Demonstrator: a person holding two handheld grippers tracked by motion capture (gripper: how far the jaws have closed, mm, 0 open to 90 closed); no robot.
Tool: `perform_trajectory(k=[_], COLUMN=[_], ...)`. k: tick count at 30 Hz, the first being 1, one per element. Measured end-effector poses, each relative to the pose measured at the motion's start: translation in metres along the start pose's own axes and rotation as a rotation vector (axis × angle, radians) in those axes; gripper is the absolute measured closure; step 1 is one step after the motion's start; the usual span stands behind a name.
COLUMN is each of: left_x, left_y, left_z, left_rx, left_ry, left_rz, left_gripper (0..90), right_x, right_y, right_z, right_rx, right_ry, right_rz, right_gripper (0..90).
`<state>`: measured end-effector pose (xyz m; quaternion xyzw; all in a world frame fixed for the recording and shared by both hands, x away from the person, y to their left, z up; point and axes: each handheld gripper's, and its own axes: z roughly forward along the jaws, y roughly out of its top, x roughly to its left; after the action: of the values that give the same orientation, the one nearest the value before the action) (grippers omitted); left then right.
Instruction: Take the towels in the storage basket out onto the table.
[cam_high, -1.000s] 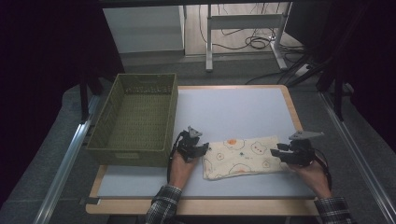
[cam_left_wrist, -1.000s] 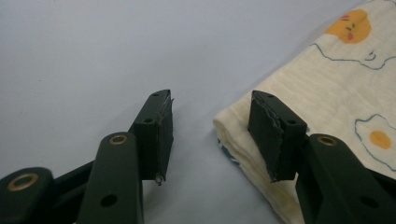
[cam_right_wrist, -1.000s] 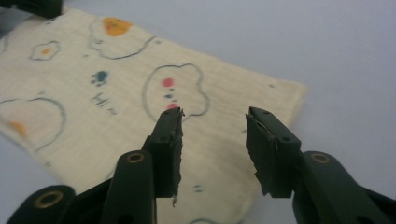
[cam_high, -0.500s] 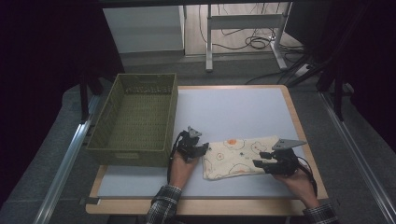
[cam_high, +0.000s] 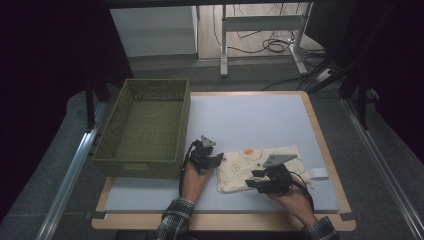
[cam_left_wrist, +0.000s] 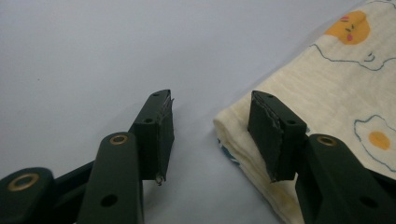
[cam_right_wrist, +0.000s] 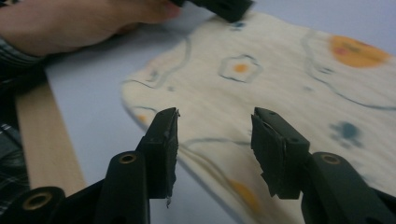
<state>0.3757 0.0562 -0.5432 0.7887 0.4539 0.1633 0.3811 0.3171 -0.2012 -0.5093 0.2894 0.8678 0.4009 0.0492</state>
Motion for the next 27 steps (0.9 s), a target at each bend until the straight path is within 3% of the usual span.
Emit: perform_trajectory(k=[8,15,18,19,23,26,27], left_x=[0.001,0.002,0.002,0.002,0.001,0.0,0.0], left_y=[0.0,0.0,0.0,0.0,0.0,0.0,0.0], left_z=[0.0,0.0,0.0,0.0,0.0,0.0,0.0], left_rx=[-0.003,-0.006,-0.006,-0.006,-0.004,-0.005,-0.005], left_ry=[-0.001,-0.002,-0.001,-0.001,0.002,0.004,0.004], left_rz=[-0.014,-0.023,-0.024,-0.023,-0.018,-0.01,-0.01], left_gripper=[52.1,54.0,54.1,54.1,54.0,56.6,57.7], right_x=[0.029,0.047,0.055,0.059,0.063,0.068,0.069], right_y=[0.013,0.022,0.023,0.024,0.025,0.024,0.024], right_z=[0.027,0.051,0.062,0.067,0.069,0.071,0.071], right_rx=[0.019,0.05,0.067,0.068,0.076,0.074,0.074], right_ry=[0.089,0.11,0.081,0.052,0.008,-0.077,-0.083], right_rz=[-0.049,-0.09,-0.116,-0.134,-0.167,-0.212,-0.215], right_gripper=[59.6,59.3,57.1,57.0,59.4,72.5,75.5])
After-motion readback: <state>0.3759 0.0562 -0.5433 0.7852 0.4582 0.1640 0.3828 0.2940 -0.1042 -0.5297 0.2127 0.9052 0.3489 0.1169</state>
